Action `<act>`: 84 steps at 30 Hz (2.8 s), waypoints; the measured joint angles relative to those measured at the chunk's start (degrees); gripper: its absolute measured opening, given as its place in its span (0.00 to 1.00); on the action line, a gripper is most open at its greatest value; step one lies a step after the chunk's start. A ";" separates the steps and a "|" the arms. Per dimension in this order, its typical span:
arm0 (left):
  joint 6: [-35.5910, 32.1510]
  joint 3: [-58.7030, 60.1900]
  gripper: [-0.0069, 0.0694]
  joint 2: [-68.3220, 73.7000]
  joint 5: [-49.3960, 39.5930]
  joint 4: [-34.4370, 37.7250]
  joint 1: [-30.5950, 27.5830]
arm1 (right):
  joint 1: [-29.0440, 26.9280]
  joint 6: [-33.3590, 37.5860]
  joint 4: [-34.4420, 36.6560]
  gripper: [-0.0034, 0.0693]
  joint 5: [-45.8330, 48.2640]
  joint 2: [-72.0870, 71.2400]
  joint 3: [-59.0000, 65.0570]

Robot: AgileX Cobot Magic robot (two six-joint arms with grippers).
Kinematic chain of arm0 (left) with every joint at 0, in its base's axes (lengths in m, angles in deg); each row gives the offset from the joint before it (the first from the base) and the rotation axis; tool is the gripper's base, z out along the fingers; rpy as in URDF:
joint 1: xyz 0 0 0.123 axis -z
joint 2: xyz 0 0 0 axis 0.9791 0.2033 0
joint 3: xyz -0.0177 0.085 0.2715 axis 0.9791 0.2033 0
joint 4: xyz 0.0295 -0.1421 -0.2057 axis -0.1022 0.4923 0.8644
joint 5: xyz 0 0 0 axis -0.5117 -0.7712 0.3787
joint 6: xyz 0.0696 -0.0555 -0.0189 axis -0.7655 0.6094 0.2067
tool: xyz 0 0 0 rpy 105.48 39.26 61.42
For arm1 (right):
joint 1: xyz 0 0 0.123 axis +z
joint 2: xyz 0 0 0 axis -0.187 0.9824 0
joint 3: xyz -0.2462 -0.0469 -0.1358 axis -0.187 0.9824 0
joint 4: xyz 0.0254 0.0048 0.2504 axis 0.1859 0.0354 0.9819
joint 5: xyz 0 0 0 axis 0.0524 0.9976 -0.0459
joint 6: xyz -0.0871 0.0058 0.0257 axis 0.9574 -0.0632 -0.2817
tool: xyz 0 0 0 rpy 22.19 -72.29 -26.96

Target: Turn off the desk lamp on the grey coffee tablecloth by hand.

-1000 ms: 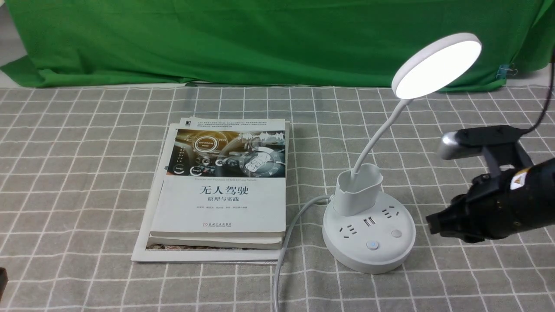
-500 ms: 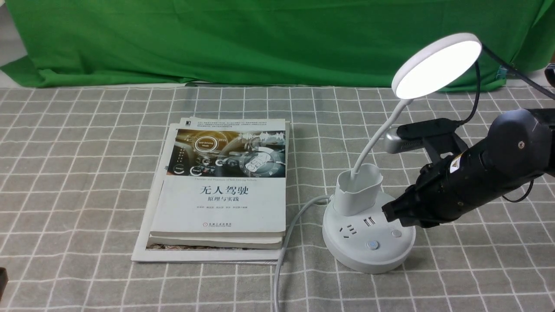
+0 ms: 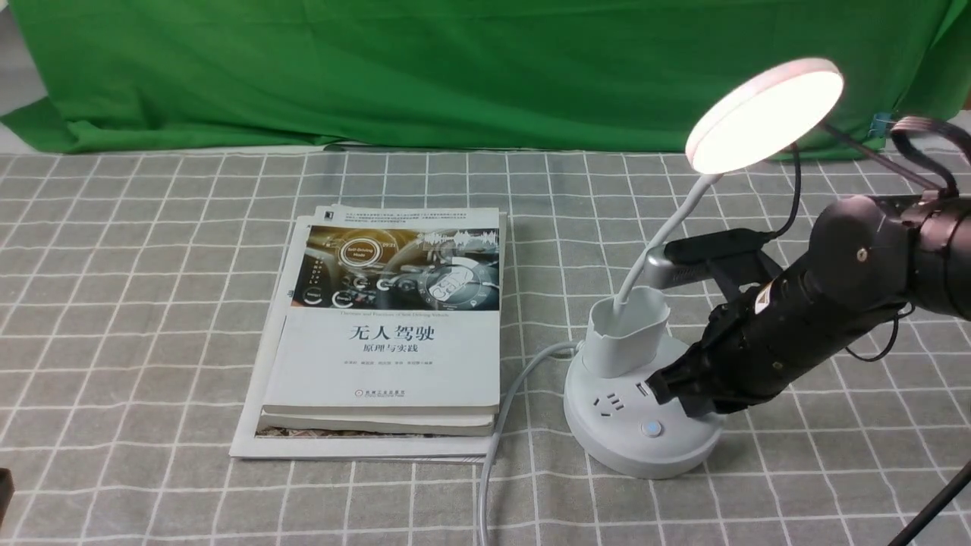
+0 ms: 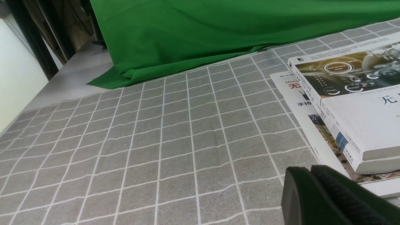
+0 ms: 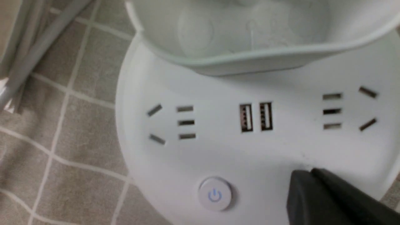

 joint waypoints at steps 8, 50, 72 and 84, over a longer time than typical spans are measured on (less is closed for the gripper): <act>0.00 0.00 0.12 0.00 0.00 0.00 0.00 | -0.54 -0.28 -0.14 0.11 1.02 -0.06 -0.40; 0.01 0.00 0.12 0.00 0.00 0.00 0.00 | -9.41 10.77 4.44 0.10 -28.70 -82.87 44.89; 0.01 0.00 0.12 0.00 0.00 0.00 0.00 | -18.53 10.71 1.10 0.10 -31.69 -94.71 57.28; 0.01 0.00 0.12 0.11 -0.17 -0.01 -0.53 | -24.85 10.44 -0.33 0.10 -25.20 -98.95 60.41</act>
